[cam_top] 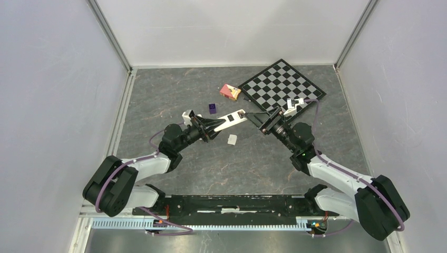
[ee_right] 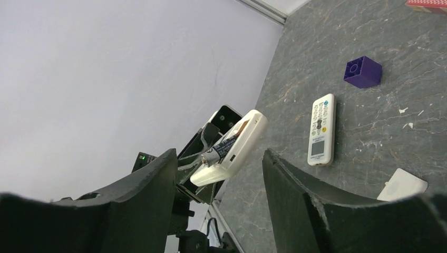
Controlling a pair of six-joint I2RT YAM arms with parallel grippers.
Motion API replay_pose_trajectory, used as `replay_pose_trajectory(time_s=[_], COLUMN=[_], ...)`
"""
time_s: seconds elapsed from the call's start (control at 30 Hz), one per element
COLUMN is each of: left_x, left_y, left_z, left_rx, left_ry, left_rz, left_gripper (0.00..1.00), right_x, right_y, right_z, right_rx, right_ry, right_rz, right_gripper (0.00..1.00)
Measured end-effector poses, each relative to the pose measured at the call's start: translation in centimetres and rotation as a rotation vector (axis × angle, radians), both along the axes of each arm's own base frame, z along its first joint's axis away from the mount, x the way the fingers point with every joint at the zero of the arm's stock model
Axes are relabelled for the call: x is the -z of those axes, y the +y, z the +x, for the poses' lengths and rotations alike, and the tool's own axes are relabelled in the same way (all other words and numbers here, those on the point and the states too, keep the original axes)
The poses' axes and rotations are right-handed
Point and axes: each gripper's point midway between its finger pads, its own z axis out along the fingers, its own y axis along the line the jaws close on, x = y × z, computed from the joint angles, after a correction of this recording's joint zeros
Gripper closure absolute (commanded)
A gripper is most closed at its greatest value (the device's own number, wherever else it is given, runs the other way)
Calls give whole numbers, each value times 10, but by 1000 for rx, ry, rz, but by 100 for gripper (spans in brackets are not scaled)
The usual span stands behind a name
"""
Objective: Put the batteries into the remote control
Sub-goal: Load the battery into the remote control.
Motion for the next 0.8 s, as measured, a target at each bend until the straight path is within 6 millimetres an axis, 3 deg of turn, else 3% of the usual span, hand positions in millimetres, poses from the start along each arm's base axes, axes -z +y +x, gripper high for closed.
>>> replay_pose_trajectory(time_s=[0.67,0.8], left_x=[5,4], left_y=[-2,-1], left_z=[0,0], left_rx=[-1,-9], left_ry=[6,-13], left_rz=[23,37], left_gripper=[98,98], right_x=[17,19], right_y=[9,10], right_z=[6,6], right_rx=[-26,-29], right_ry=[76,88], right_rz=[11,16], right_gripper=[58,67])
